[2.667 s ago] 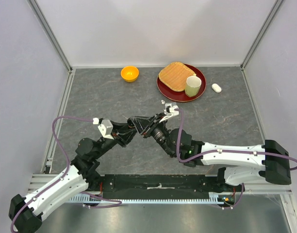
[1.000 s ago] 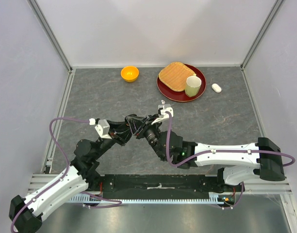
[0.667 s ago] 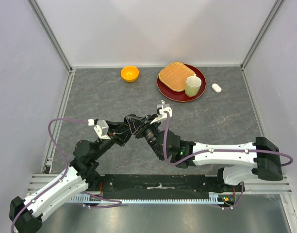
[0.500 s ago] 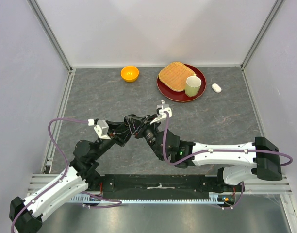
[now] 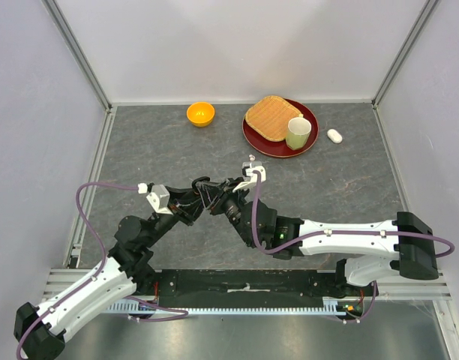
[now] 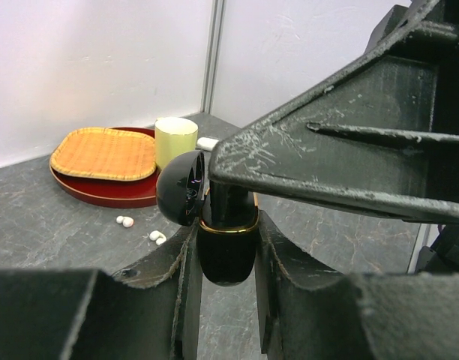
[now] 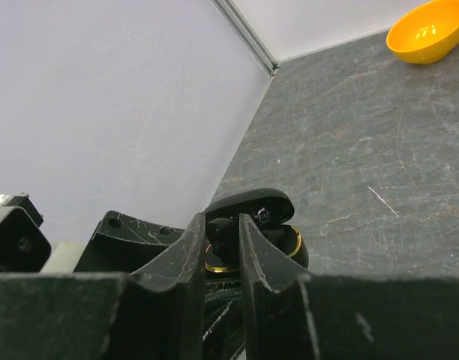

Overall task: Insert the wireless bluetooth earbuds into the charging case
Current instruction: Place the earbud in the charging case.

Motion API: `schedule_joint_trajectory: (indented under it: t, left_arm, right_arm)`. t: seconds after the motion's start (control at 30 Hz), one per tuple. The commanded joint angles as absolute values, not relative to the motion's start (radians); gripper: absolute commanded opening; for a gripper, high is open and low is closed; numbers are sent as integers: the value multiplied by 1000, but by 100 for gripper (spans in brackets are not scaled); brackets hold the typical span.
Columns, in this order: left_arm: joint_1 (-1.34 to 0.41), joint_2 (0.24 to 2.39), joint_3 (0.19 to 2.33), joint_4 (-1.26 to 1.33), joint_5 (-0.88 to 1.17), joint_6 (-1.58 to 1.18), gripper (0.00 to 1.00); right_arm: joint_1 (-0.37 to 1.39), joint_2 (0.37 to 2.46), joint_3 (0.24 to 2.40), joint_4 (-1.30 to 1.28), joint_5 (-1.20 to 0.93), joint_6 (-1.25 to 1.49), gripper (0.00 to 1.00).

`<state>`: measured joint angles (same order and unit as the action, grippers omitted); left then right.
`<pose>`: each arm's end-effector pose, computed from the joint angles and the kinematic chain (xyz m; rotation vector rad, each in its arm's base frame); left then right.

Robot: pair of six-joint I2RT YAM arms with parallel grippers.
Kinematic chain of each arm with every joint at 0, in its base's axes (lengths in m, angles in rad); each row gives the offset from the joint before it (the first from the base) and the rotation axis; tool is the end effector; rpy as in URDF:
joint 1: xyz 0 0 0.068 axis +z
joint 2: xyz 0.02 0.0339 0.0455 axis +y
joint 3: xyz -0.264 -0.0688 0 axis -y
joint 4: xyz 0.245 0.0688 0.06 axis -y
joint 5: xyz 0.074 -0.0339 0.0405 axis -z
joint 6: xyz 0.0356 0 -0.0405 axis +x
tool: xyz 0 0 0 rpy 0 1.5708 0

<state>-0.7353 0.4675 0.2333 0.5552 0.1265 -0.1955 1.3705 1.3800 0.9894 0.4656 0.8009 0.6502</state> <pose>0.1010 -0.0974 0.2685 0.4556 1.2198 -0.8805 0.0883 0.3064 0.3423 0.1091 1.6032 1.0058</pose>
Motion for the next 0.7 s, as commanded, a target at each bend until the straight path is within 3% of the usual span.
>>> schedule_joint_trajectory:
  t: [0.0,0.1,0.2,0.23,0.3,0.33,0.4,0.53,0.67]
  left_arm:
    - [-736,469,252,660,78,-153,2]
    - [-736,465,252,660,80,-149,2]
    - [-736,463,252,658,81,-146,2]
    - [-735,465,253,657,86,-146,2]
    - [-736,466,255,654,92,-146,2]
    - [-736,469,255,652,101,-146,2]
    - [-736,472,255,649,106,-146,2]
    - [-736,474,258,631,127,-149,2]
    - [-736,472,258,609,140,-150,2]
  right_arm:
    - [1376,1371,994,354,776,644,0]
    - [1378,1378,1008,327,785,637,0]
    - [1378,1379,1020,308,796,634,8]
    - [1376,1378,1023,307,796,629,17]
    - [1378,1373,1026,308,798,627,25]
    - [1378,1367,1031,308,798,620,35]
    - [1377,1362,1040,304,792,614,42]
    - [1376,1335,1065,333,746,549,70]
    - [1374,1298,1072,399,716,483,88]
